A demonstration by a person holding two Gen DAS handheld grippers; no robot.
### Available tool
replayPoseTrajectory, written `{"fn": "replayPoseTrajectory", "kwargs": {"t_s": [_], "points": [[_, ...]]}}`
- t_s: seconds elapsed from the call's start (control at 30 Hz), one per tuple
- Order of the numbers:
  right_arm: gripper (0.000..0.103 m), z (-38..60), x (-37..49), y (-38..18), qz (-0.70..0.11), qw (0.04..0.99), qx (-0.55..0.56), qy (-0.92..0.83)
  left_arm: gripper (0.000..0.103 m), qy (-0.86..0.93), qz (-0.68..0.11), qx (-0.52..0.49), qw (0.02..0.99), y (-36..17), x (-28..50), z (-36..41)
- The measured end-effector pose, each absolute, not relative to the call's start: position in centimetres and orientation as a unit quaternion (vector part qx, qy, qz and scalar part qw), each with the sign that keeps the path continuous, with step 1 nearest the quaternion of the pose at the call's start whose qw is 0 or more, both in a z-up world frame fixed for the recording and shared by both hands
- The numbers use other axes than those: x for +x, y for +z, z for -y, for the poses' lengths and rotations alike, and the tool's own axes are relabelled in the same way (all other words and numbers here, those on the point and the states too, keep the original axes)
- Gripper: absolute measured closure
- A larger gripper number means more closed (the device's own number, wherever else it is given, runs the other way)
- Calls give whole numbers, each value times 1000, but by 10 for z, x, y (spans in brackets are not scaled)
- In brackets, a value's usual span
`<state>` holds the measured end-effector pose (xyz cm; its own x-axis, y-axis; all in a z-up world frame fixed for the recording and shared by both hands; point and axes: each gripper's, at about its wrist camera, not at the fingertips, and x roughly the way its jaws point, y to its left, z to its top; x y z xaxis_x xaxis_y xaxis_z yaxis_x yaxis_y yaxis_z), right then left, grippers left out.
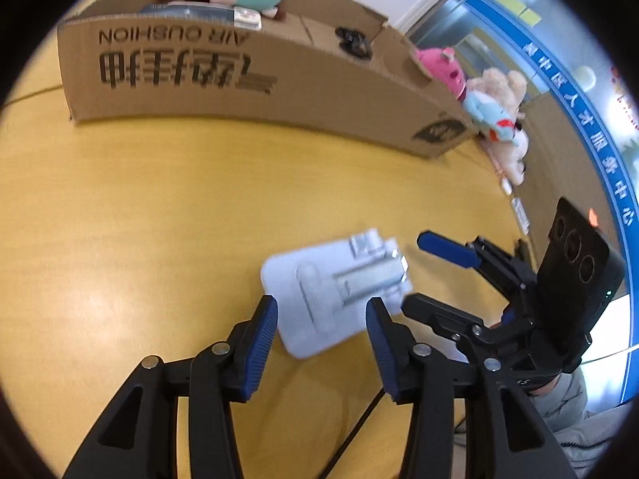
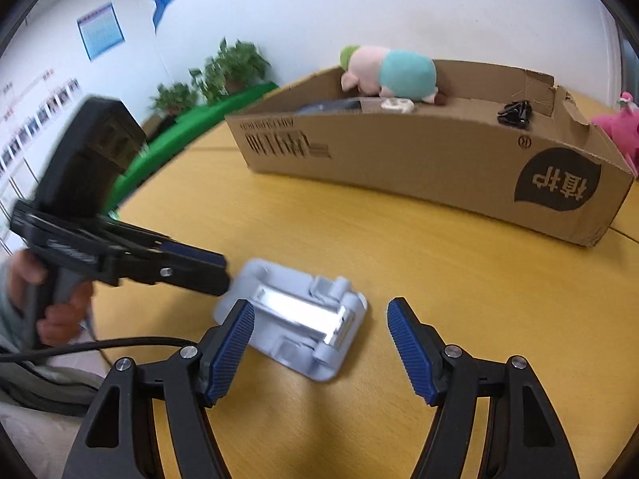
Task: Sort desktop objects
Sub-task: 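Lift the white phone stand with both grippers and carry it over the box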
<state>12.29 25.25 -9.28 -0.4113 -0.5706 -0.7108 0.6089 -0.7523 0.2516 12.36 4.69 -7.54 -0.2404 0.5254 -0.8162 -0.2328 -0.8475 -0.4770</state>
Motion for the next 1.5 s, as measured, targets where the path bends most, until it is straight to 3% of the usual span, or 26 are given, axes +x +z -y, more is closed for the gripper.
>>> {"fn": "replayPoseTrajectory", "kwargs": {"t_s": [0.17, 0.33, 0.37, 0.87, 1.17, 1.5], "points": [[36, -237, 129, -108, -68, 337, 434, -833, 58, 765, 118, -587, 238, -88, 127, -56], [52, -235, 127, -112, -63, 339, 442, -828, 61, 767, 136, -581, 237, -91, 121, -52], [53, -236, 127, -112, -62, 338, 441, -829, 67, 767, 138, -581, 235, -92, 120, -51], [55, -245, 123, -111, -38, 331, 442, -833, 70, 774, 142, -570, 235, -87, 118, -51], [55, -251, 121, -81, -29, 326, 403, -855, 70, 806, 119, -530, 238, -44, 113, -57], [55, -265, 111, -4, -27, 299, 320, -898, 70, 845, 73, -458, 265, 27, 91, -77]]}}
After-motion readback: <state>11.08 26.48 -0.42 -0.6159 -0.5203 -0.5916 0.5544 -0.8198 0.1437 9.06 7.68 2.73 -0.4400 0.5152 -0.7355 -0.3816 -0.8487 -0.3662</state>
